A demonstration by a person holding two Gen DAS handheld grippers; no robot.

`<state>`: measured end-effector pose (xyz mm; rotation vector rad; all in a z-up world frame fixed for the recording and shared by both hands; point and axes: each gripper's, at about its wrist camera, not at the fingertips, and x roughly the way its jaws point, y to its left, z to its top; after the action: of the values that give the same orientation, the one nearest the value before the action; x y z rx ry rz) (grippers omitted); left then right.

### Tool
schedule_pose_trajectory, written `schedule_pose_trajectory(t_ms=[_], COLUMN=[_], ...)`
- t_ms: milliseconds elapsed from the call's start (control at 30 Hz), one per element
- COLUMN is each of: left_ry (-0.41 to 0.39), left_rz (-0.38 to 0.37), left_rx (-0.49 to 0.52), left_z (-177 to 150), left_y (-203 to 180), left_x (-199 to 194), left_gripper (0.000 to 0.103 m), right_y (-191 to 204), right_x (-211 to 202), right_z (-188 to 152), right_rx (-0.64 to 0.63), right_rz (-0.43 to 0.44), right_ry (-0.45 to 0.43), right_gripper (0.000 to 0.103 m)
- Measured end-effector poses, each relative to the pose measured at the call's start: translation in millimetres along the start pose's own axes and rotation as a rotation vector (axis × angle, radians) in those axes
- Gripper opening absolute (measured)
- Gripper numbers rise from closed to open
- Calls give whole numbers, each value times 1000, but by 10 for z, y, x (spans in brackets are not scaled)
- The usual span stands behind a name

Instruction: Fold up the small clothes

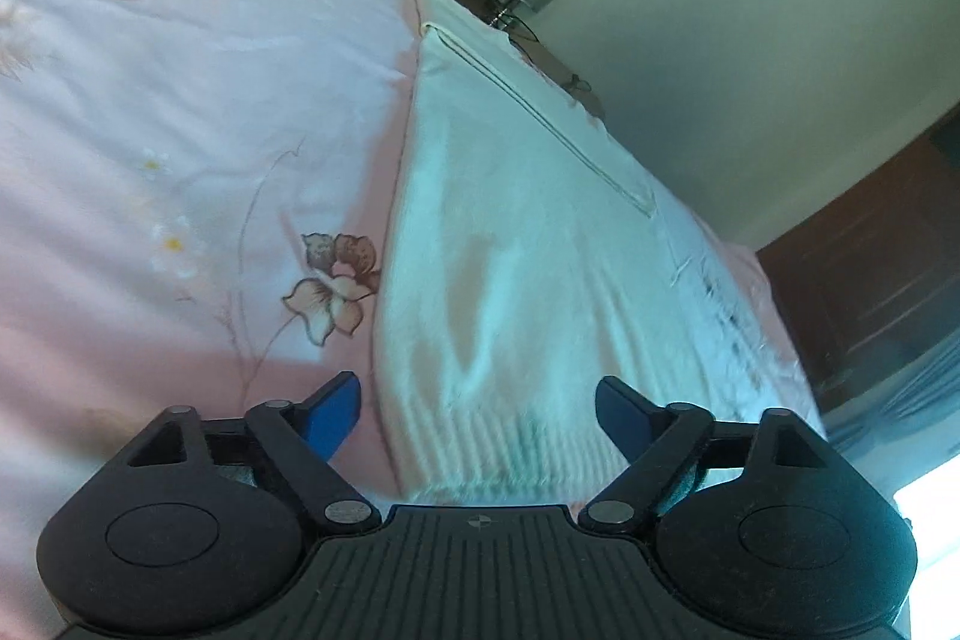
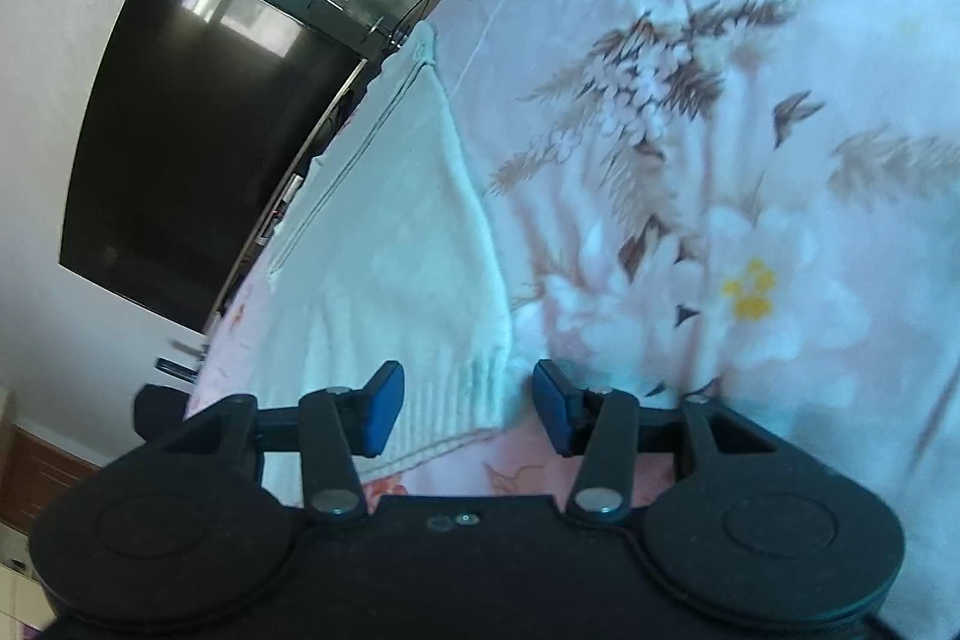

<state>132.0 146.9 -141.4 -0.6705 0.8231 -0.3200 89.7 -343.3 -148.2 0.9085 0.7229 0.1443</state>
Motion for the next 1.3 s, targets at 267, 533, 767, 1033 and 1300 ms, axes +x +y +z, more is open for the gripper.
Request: schedule_pose_trajectory(t_ms=[267, 533, 767, 1033, 1300], left_ry=[-2, -18, -14, -6, 6], left_rz=[-23, -30, -35, -22, -24], left_rx=[-40, -28, -4, -22, -19], left_z=[16, 76, 83, 97, 11], left_y=[-11, -62, -57, 61, 51], left_x=[169, 249, 249, 236, 176], left_gripper=[64, 64, 62, 36, 36], right_y=[67, 193, 279, 265, 134], right_x=[252, 439, 569, 602, 536], right_z=[74, 120, 146, 111, 104], right_rx=[25, 3, 1, 0, 10], right_rz=[30, 31, 28, 14, 34], right_ry=[27, 65, 80, 88, 104], right_gripper=[37, 34, 33, 19, 10])
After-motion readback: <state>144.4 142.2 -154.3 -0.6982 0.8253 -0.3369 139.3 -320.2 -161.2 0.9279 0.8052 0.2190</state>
